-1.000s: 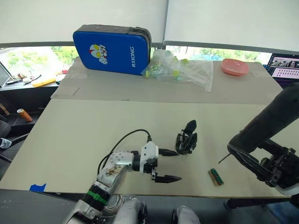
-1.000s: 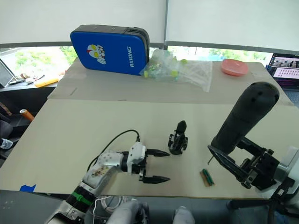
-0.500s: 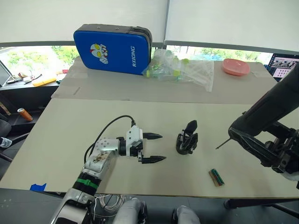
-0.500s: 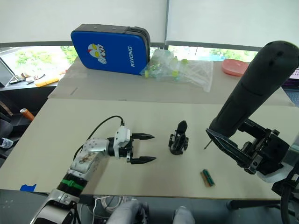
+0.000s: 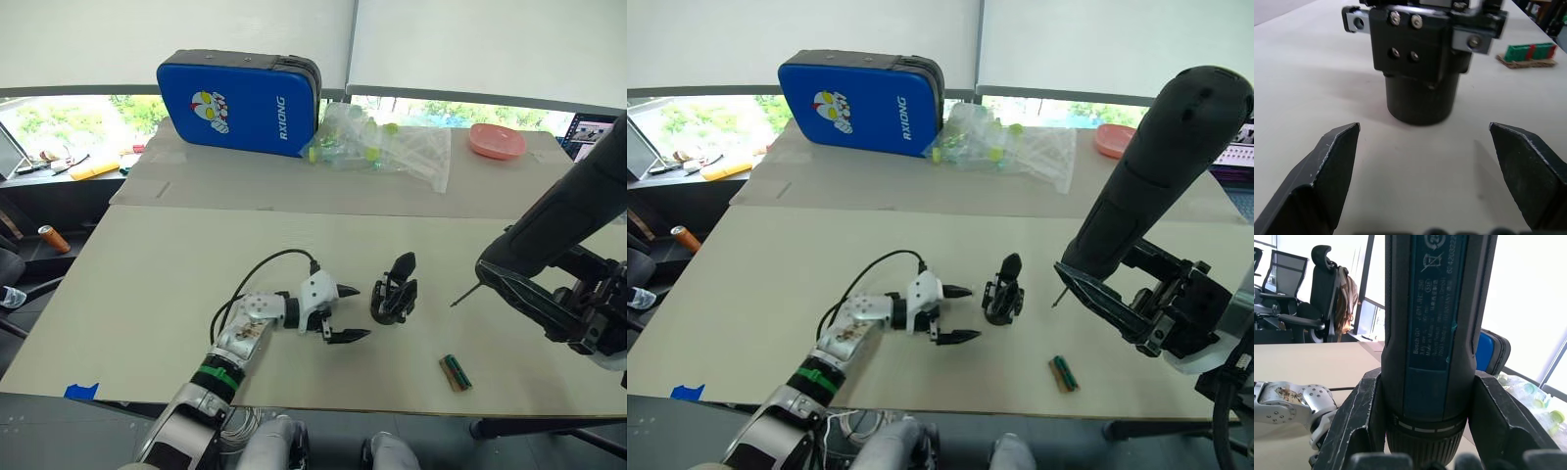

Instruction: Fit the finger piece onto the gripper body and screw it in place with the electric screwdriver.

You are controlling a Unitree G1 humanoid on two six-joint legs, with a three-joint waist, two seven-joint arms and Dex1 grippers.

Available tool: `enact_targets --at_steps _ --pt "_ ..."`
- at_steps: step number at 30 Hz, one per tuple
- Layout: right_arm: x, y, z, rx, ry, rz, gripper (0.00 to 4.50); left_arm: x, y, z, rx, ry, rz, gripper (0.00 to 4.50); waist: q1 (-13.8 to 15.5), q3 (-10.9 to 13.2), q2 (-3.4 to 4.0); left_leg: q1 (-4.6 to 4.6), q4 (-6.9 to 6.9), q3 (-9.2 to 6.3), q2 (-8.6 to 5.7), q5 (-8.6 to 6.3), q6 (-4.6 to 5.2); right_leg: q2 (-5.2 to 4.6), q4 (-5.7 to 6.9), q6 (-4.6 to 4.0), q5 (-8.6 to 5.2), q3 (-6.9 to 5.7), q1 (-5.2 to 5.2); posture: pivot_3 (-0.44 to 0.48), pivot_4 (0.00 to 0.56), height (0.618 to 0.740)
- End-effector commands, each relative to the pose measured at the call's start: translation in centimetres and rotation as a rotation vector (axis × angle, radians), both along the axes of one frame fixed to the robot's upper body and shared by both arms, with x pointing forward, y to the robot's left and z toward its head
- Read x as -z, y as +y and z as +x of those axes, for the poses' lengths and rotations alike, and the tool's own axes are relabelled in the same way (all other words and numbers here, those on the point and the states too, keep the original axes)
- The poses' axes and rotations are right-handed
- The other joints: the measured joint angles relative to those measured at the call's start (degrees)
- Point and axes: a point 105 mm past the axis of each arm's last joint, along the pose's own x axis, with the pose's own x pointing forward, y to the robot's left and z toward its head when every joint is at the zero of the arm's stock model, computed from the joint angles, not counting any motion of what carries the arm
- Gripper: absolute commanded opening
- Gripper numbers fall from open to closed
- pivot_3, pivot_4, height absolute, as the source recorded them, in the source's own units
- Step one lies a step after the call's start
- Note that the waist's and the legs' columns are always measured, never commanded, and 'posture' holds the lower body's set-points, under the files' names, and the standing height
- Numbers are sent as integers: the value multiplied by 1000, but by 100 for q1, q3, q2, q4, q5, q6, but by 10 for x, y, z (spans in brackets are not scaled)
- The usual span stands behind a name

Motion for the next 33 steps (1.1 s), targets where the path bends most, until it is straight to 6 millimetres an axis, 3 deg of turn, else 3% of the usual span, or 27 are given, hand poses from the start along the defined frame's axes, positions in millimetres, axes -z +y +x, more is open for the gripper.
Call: enact_targets --at_steps 1,8,20,23,26,33 --pt "-13 3 -6 -8 -66 -6 1935 -2 -16 -1 20 -19 0 4472 1 0 0 -1 0 1 0 1 -1 0 0 0 0 0 0 0 150 740" --pt "-10 3 -5 -13 -53 -6 1935 -1 -36 -4 39 -34 8 4472 7 1 -2 -2 3 0 0 0 1 0 -1 2 1 -2 1 0 150 740" --pt "-7 3 -6 -6 -45 -5 1935 5 -40 4 15 -39 34 4472 6 1 -2 -2 8 0 0 -20 34 -1 0 6 4 -4 3 0 150 740" --pt "-6 2 -9 0 -42 -8 1935 7 -40 2 32 -27 40 3608 13 1 -2 -2 9 0 0 -20 34 -2 0 6 4 -4 4 0 150 740" --pt "-5 0 -9 5 -39 -11 1935 7 -41 2 52 -29 41 2260 10 1 -2 -1 9 0 0 -21 35 -1 -1 7 5 -4 4 0 150 740" --pt "-3 -1 -13 17 -33 -16 1935 2 -38 6 106 -67 46 2271 9 1 -3 -2 9 0 0 -21 35 -1 -1 7 5 -5 3 0 150 740"
